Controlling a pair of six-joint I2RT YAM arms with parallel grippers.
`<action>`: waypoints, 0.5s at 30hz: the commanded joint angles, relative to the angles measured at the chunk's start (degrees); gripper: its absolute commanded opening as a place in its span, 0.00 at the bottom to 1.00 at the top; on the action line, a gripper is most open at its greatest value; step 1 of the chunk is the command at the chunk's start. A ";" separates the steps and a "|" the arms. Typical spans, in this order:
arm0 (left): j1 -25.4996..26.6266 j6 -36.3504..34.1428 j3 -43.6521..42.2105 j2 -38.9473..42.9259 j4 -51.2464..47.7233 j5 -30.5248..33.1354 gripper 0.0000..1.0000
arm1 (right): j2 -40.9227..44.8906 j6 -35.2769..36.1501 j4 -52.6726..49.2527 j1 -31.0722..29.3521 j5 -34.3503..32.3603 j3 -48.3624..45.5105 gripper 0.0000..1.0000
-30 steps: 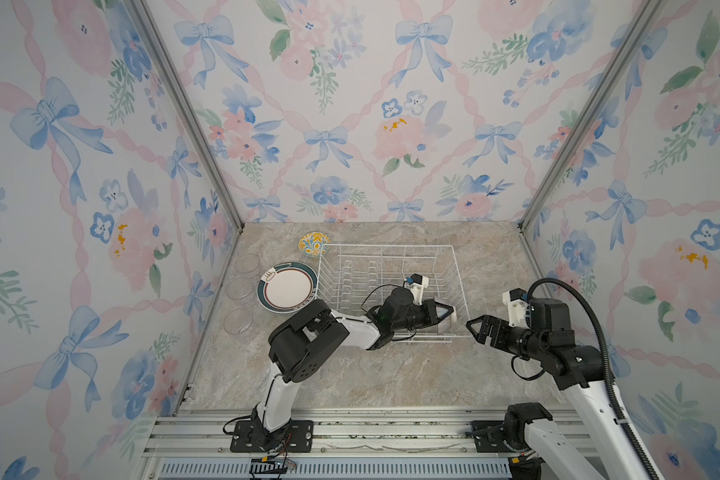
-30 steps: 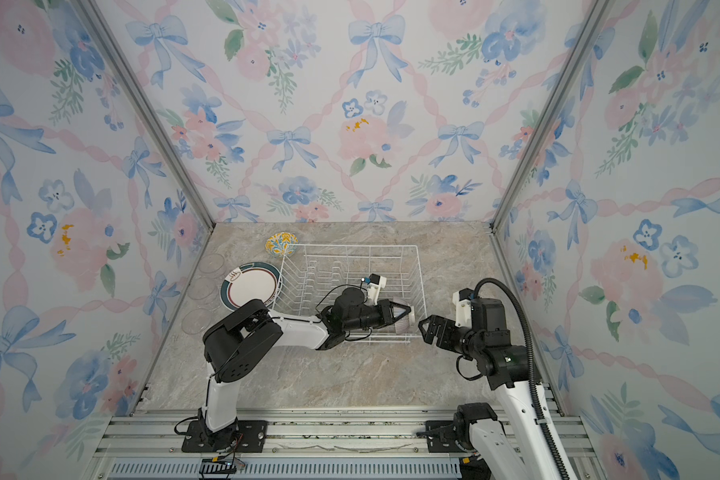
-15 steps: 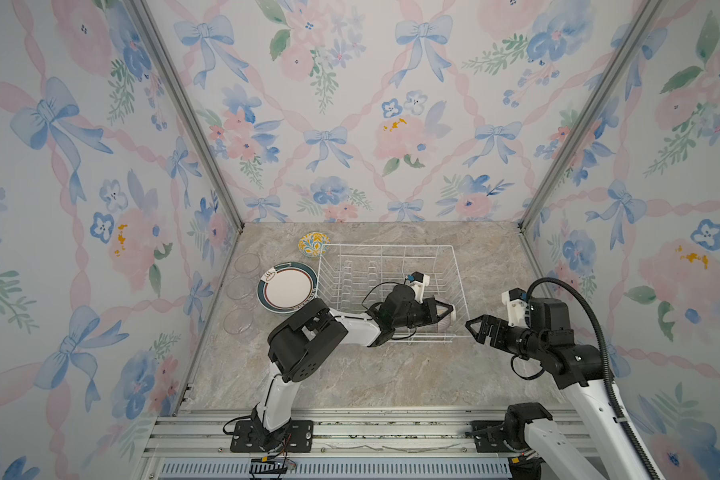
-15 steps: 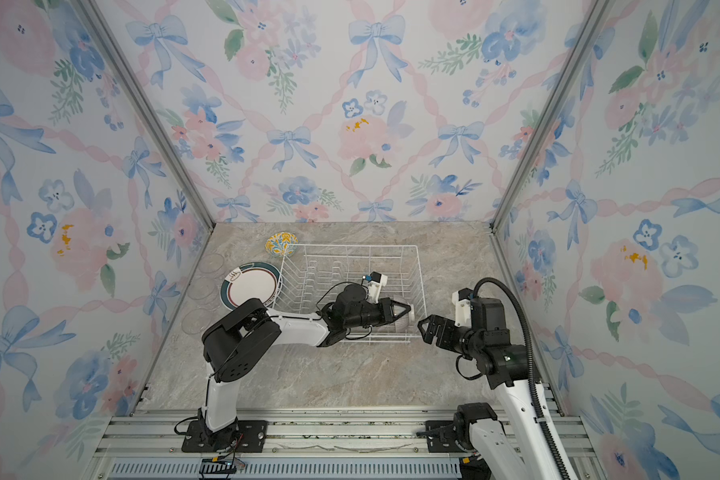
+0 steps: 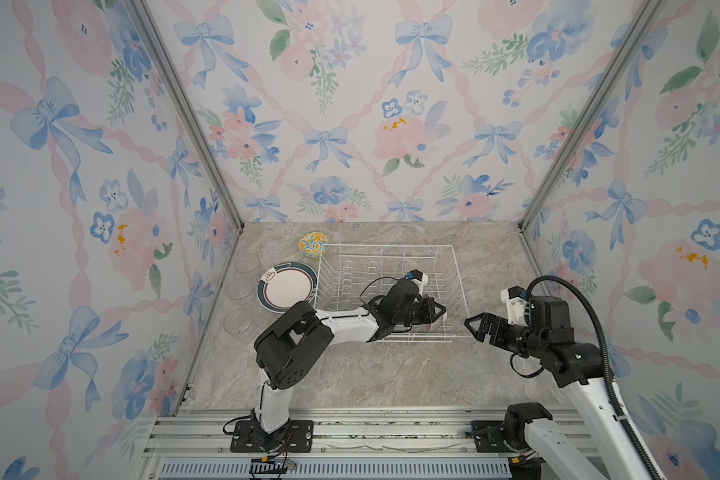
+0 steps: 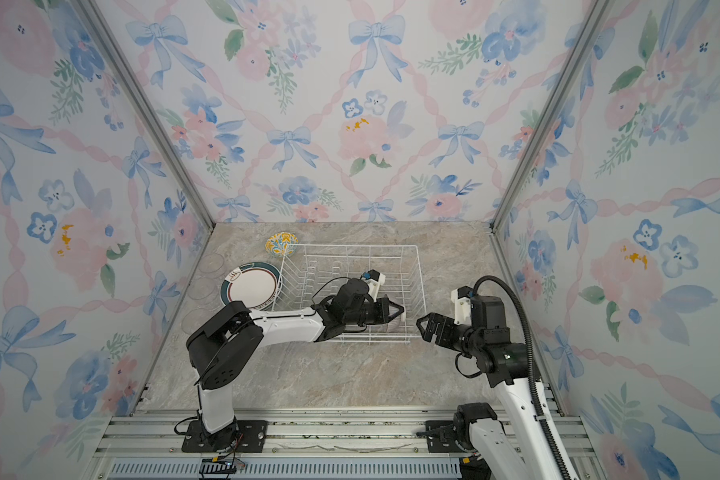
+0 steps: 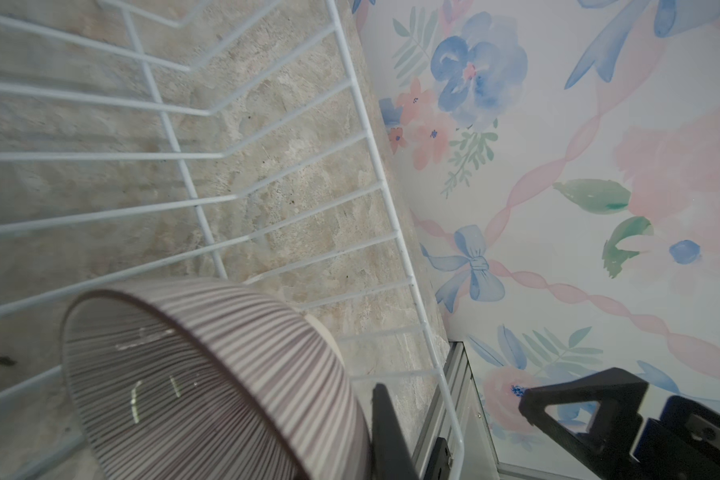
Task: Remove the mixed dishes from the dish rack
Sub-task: 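Lift the purple-striped bowl out of the rack with the left gripper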
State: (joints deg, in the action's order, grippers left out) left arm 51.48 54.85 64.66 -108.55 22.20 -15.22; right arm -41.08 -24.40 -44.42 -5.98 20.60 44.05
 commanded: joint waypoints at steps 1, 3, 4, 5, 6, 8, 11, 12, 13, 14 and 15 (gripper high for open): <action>-0.31 -5.17 2.10 3.55 -7.75 4.32 0.00 | 0.89 -0.88 1.44 0.60 0.92 1.78 0.97; -0.33 -6.69 2.81 4.92 -10.50 6.10 0.00 | 1.09 -1.07 1.61 0.55 0.92 1.82 0.97; -0.26 -7.36 3.37 5.66 -12.36 7.38 0.00 | 1.18 -1.15 1.75 0.57 1.01 1.85 0.97; -0.27 -8.04 3.81 6.22 -13.97 8.43 0.00 | 1.30 -1.24 1.71 0.54 0.93 1.91 0.97; -0.33 -8.79 4.05 7.02 -15.16 9.39 0.00 | 1.35 -1.30 1.80 0.57 0.93 1.92 0.97; -0.31 -9.86 3.97 8.50 -16.52 10.96 0.00 | 1.44 -1.52 1.97 0.57 0.85 2.01 0.97; -0.31 -10.82 3.39 10.59 -17.41 12.35 0.00 | 1.47 -1.70 2.24 0.56 0.85 1.92 0.97; -0.33 -11.14 3.31 11.10 -17.74 12.66 0.00 | 1.44 -1.70 2.31 0.54 0.77 1.87 0.97; -0.39 -11.25 3.29 11.46 -18.08 12.75 0.00 | 1.44 -1.70 2.49 0.53 0.70 1.83 0.97; -0.37 -11.45 3.14 11.96 -18.28 13.03 0.00 | 1.36 -1.65 2.69 0.57 0.59 1.77 0.97; -0.38 -11.52 2.91 12.45 -18.27 13.28 0.00 | 1.20 -1.57 3.21 0.51 0.48 1.57 0.97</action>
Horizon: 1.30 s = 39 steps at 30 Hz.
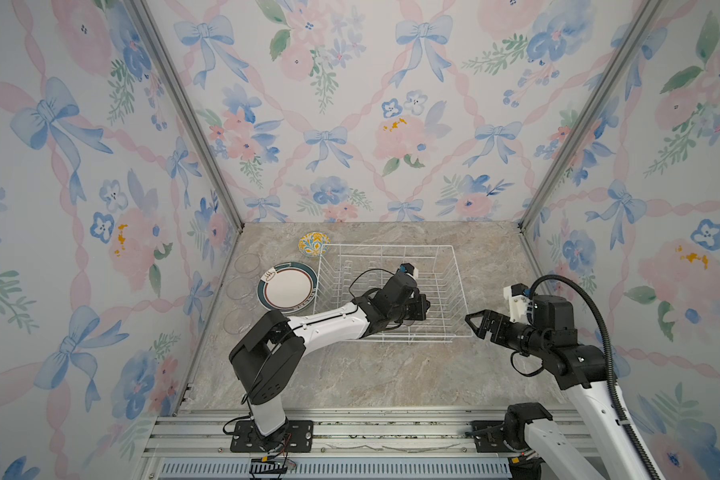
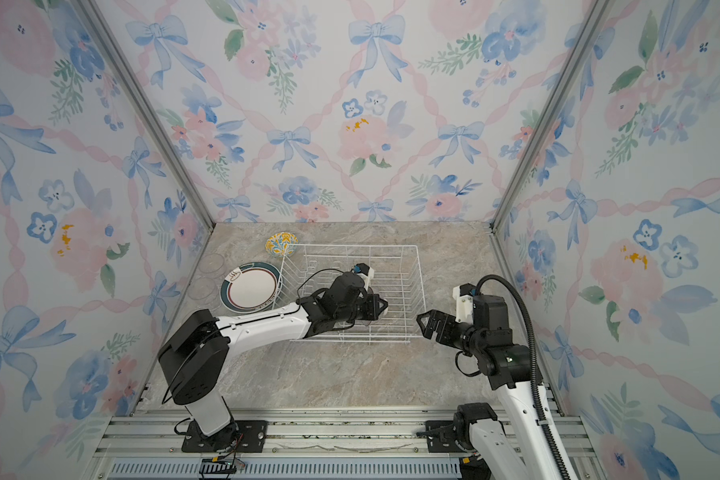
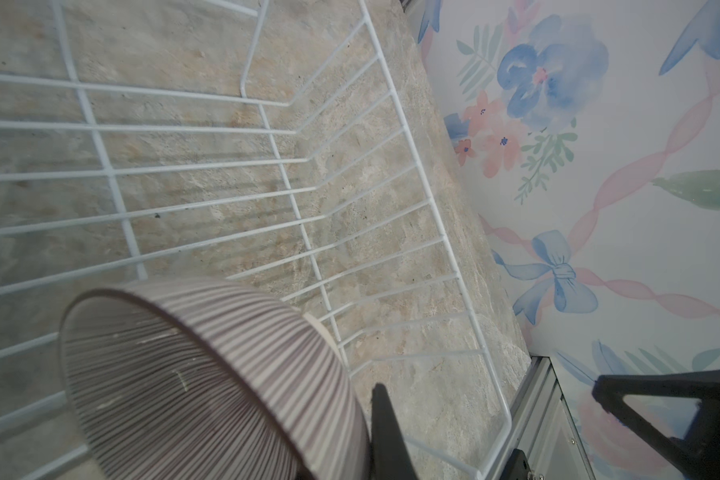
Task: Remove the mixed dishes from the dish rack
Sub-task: 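Lift the purple-striped bowl out of the rack with the left gripper, then carry the bowl over the yellow-and-blue bowl beyond the plates with the left gripper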
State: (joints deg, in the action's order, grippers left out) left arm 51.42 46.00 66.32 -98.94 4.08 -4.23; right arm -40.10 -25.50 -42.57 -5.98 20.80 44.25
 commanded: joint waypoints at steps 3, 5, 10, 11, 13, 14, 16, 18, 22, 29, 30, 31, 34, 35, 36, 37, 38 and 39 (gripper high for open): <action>-0.55 -2.88 0.60 4.46 -0.38 3.04 0.00 | -1.06 0.07 1.96 0.53 -2.37 1.35 0.97; -0.89 -3.02 0.41 5.69 -0.90 3.64 0.00 | -2.81 0.66 1.92 0.45 -3.70 2.09 0.97; -2.35 -4.16 -0.64 9.79 -2.03 5.64 0.00 | -6.57 0.69 4.40 0.29 -4.27 3.54 0.97; -2.82 -4.39 -0.98 10.51 -2.18 5.72 0.00 | -7.19 0.71 4.79 0.27 -4.35 3.78 0.97; -4.15 -4.43 -1.73 12.15 -2.36 5.65 0.00 | -8.79 0.79 5.37 0.01 -4.36 4.60 0.96; -4.79 -4.56 -2.03 12.85 -2.61 5.64 0.00 | -9.30 0.84 5.45 -0.17 -4.31 4.96 0.97; -6.14 -4.94 -2.68 14.55 -3.06 5.89 0.00 | -10.27 0.80 6.20 -0.76 -4.80 5.32 0.97; -7.71 -5.30 -3.51 16.20 -3.46 6.20 0.00 | -10.85 0.84 6.61 -1.46 -5.85 5.52 0.97; -11.24 -6.03 -4.54 19.62 -4.77 6.58 0.00 | -11.84 0.67 6.98 -2.62 -6.11 5.68 0.97; -17.52 -7.67 -4.95 25.77 -7.75 7.90 0.00 | -11.64 0.10 7.28 -4.16 -6.88 5.50 0.97; -18.46 -7.66 -4.98 26.60 -7.98 8.00 0.00 | -11.67 0.01 7.34 -4.29 -7.03 5.55 0.97; -19.29 -7.74 -4.90 27.29 -8.24 8.02 0.00 | -11.66 -0.06 7.47 -4.43 -7.08 5.61 0.97; -22.34 -7.74 -4.46 28.81 -9.53 7.52 0.00 | -12.06 -0.33 7.93 -4.81 -7.09 5.76 0.97; -23.61 -7.68 -4.45 29.15 -9.77 7.08 0.00 | -12.26 -0.34 8.14 -4.95 -7.13 5.84 0.97; -24.88 -7.55 -4.36 29.52 -10.11 6.55 0.00 | -12.49 -0.43 8.36 -5.15 -7.06 5.93 0.97; -26.10 -7.51 -4.21 29.77 -10.29 6.12 0.00 | -12.76 -0.43 8.46 -5.32 -7.17 6.02 0.97; -27.49 -7.40 -4.16 29.95 -10.53 5.69 0.00 | -13.02 -0.52 8.54 -5.51 -7.11 6.20 0.97; -29.00 -7.25 -4.02 30.15 -10.71 5.01 0.00 | -13.31 -0.51 8.63 -5.69 -7.09 6.29 0.97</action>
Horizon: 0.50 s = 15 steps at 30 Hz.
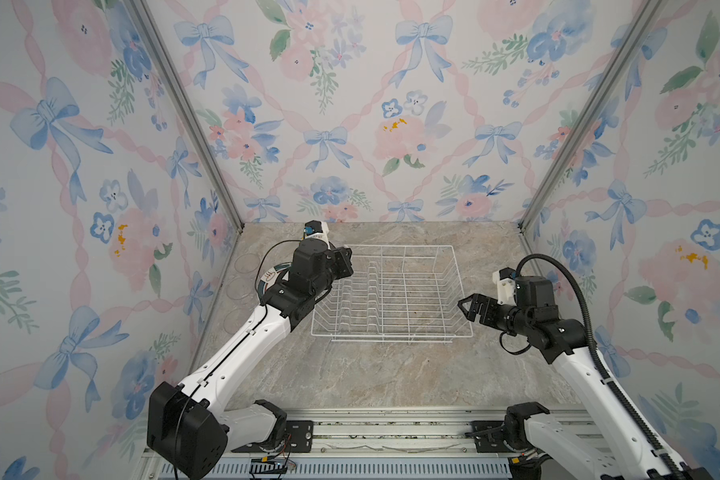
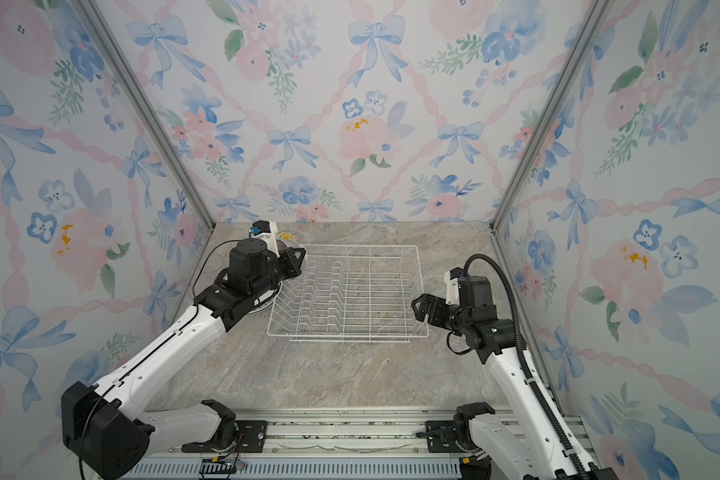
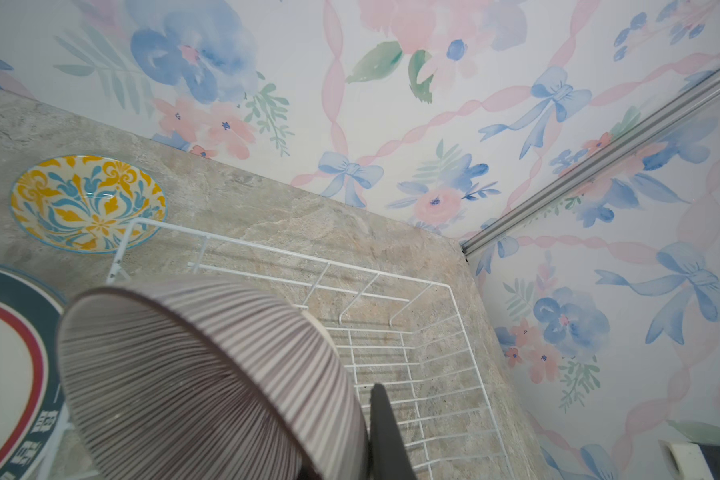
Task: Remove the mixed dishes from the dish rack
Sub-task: 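Carry the bowl over the yellow-and-blue bowl beyond the plates with the left gripper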
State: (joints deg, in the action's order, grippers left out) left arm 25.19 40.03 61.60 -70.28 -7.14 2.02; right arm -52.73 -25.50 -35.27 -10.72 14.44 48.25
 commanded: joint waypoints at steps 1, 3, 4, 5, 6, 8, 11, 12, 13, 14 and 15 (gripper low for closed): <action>-4.02 -1.09 0.74 1.60 0.38 -1.87 0.00 | -0.82 -0.52 1.34 -1.12 -0.76 2.37 0.96; -6.57 -0.63 1.04 1.83 0.43 -2.28 0.00 | -1.05 -0.55 1.25 -1.51 -0.88 2.47 0.97; -7.68 -0.54 1.30 1.94 0.37 -2.56 0.00 | -0.97 -0.72 1.21 -1.63 -0.77 2.47 0.97; -8.89 -0.69 1.72 1.83 0.38 -3.02 0.00 | -0.89 -0.95 1.24 -1.72 -0.40 2.53 0.97; -10.11 -0.87 2.23 1.61 0.30 -3.46 0.00 | -0.72 -1.12 1.32 -1.75 0.11 2.52 0.97; -12.68 -1.23 3.40 0.92 0.03 -3.82 0.00 | -0.19 -1.38 1.17 -1.92 0.67 2.76 0.97; -16.83 -1.19 5.03 -1.17 -0.16 -5.57 0.00 | 0.55 -1.40 0.40 -2.02 0.70 3.22 0.97; -18.13 -1.31 5.63 -2.09 -0.17 -5.99 0.00 | 0.78 -1.30 0.01 -2.02 0.56 3.48 0.97; -18.95 -1.48 6.09 -2.85 -0.17 -6.30 0.00 | 0.99 -1.30 -0.32 -2.02 0.42 3.67 0.96; -20.06 -1.74 6.68 -3.86 -0.18 -6.35 0.00 | 1.13 -1.21 -0.74 -2.02 0.17 3.94 0.97; -20.98 -2.21 7.31 -4.93 -0.20 -6.47 0.00 | 1.30 -1.22 -1.09 -2.02 -0.06 4.21 0.97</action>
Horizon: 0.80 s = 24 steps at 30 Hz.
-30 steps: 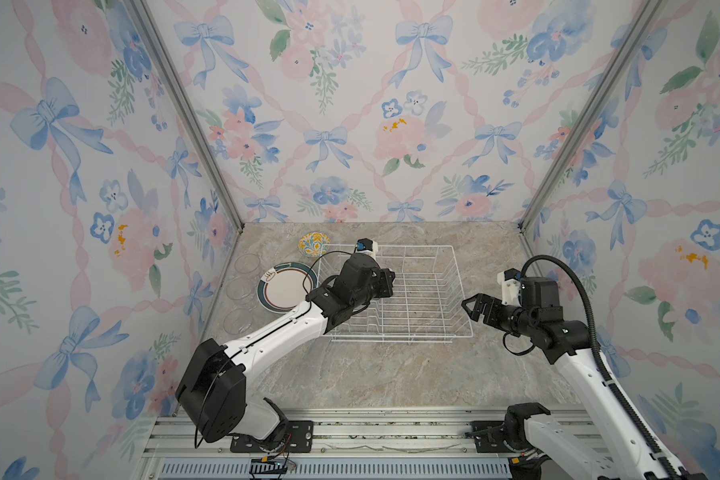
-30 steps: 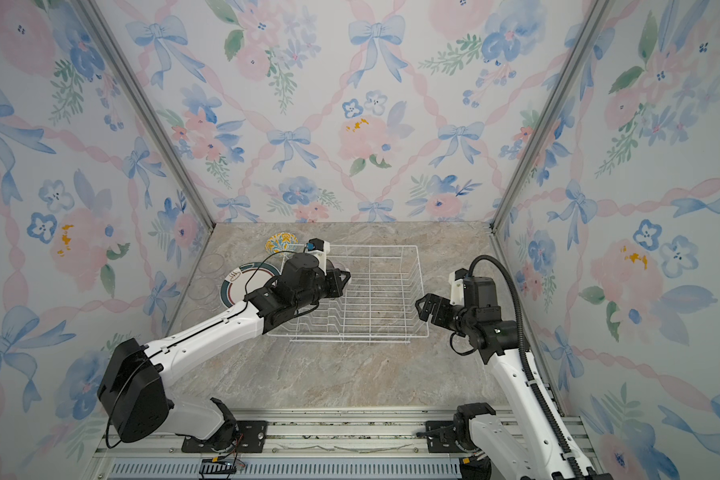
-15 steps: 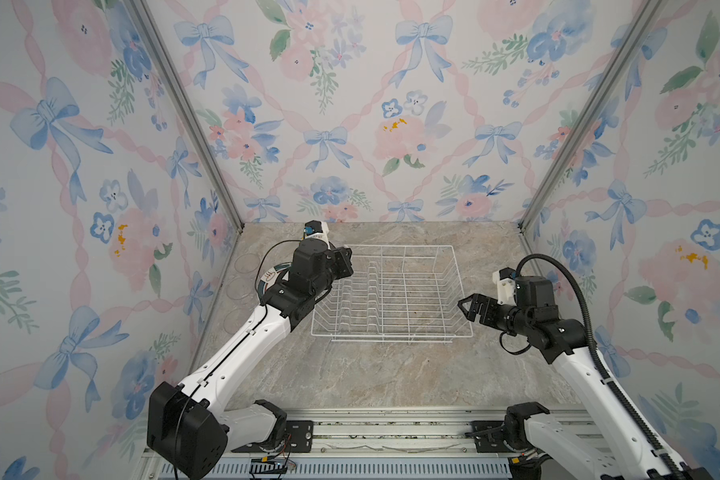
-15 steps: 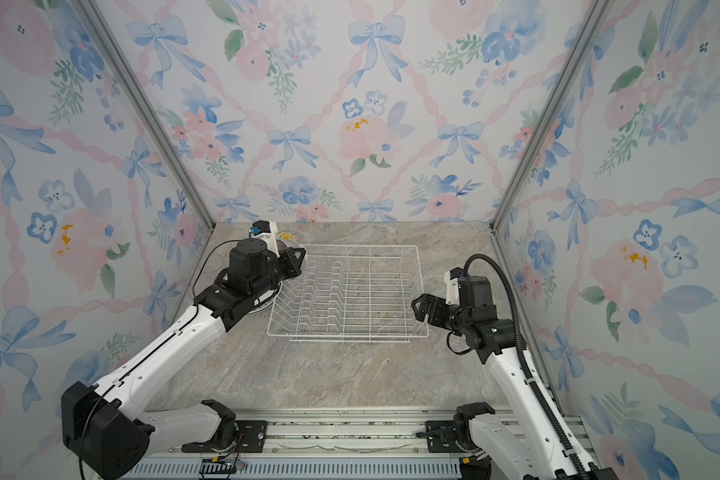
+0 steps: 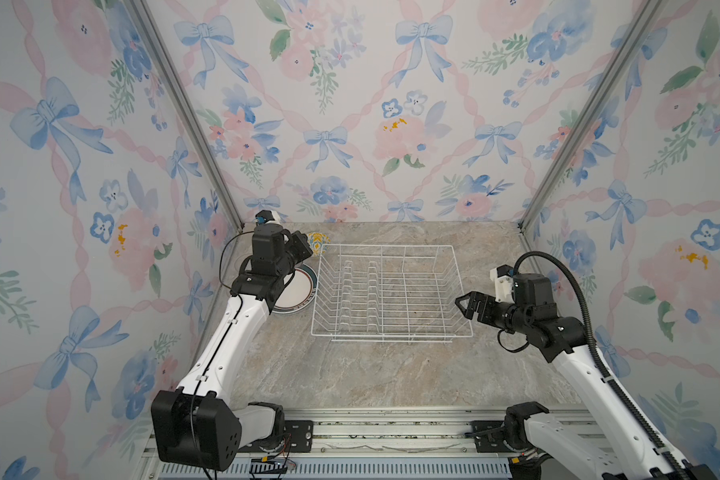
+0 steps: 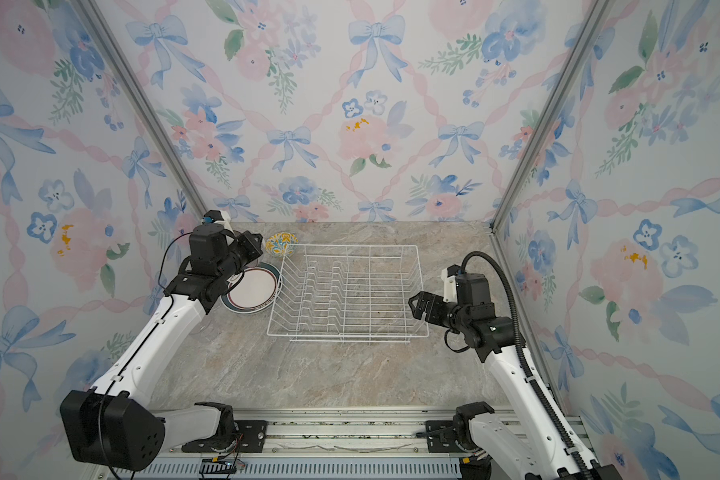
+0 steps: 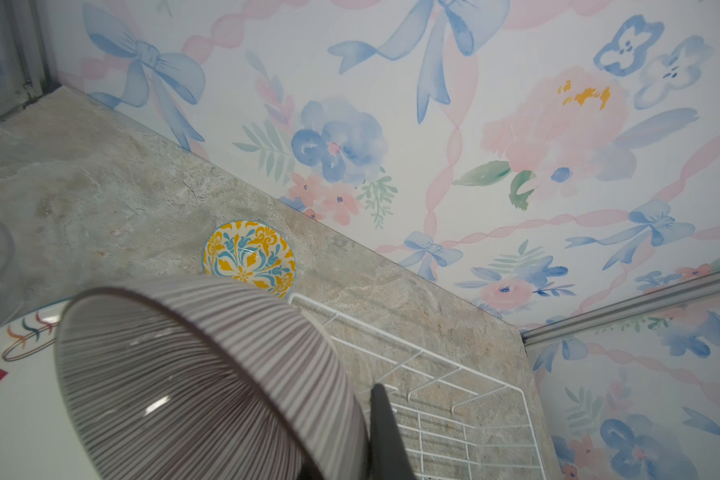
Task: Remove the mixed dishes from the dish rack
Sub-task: 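Carry the bowl over the yellow-and-blue bowl beyond the plates with the left gripper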
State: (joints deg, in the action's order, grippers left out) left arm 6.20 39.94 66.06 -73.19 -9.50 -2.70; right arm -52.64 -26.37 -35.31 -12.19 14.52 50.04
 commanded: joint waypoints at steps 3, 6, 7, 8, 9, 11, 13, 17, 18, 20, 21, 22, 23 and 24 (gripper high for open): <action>-4.37 -3.09 4.82 -5.10 2.00 -2.38 0.00 | 1.25 -0.26 -1.93 -0.56 -0.46 3.02 0.97; -6.03 -4.13 6.45 -8.12 1.99 -2.01 0.00 | 0.65 -0.02 -2.64 -0.56 -0.80 3.70 0.97; -6.51 -4.16 6.92 -9.09 1.98 -2.04 0.00 | 0.37 0.00 -2.95 -0.56 -0.90 3.87 0.97; -7.09 -3.93 7.41 -10.30 2.01 -2.53 0.00 | -0.11 0.16 -3.33 -0.55 -1.02 4.24 0.97; -7.78 -3.71 7.88 -11.46 2.02 -3.32 0.00 | -0.49 0.18 -3.83 -0.56 -1.23 4.57 0.96; -8.43 -3.79 8.67 -13.51 2.10 -3.10 0.00 | -1.16 0.18 -4.06 -0.56 -1.46 4.73 0.97; -8.44 -4.49 9.46 -15.16 2.05 -1.99 0.00 | -1.56 -0.14 -4.00 -0.56 -1.44 4.65 0.97; -8.83 -5.71 11.91 -19.38 2.04 -0.82 0.00 | -2.08 -0.93 -3.98 -0.56 -1.67 4.63 0.97; -8.92 -6.04 12.86 -20.56 2.01 -0.73 0.00 | -2.15 -1.14 -3.99 -0.58 -1.77 4.71 0.96; -9.01 -6.28 14.47 -22.74 2.03 -0.72 0.00 | -2.36 -1.48 -4.19 -0.64 -2.04 5.02 0.96; -9.01 -6.39 15.40 -23.92 2.08 -1.11 0.00 | -2.44 -1.52 -4.37 -0.64 -2.25 5.26 0.97; -9.05 -6.38 16.32 -24.96 2.03 -1.47 0.00 | -2.50 -1.66 -4.55 -0.62 -2.42 5.44 0.97; -9.01 -6.46 17.44 -26.24 2.09 -1.94 0.00 | -2.53 -1.82 -4.74 -0.65 -2.76 5.64 0.97; -9.05 -6.48 18.51 -27.61 2.03 -2.58 0.00 | -2.61 -1.88 -4.85 -0.59 -3.08 5.83 0.97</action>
State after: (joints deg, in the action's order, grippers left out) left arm -2.31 35.53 80.88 -98.91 -10.02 -4.25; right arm -55.00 -27.29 -38.74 -12.19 12.93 53.60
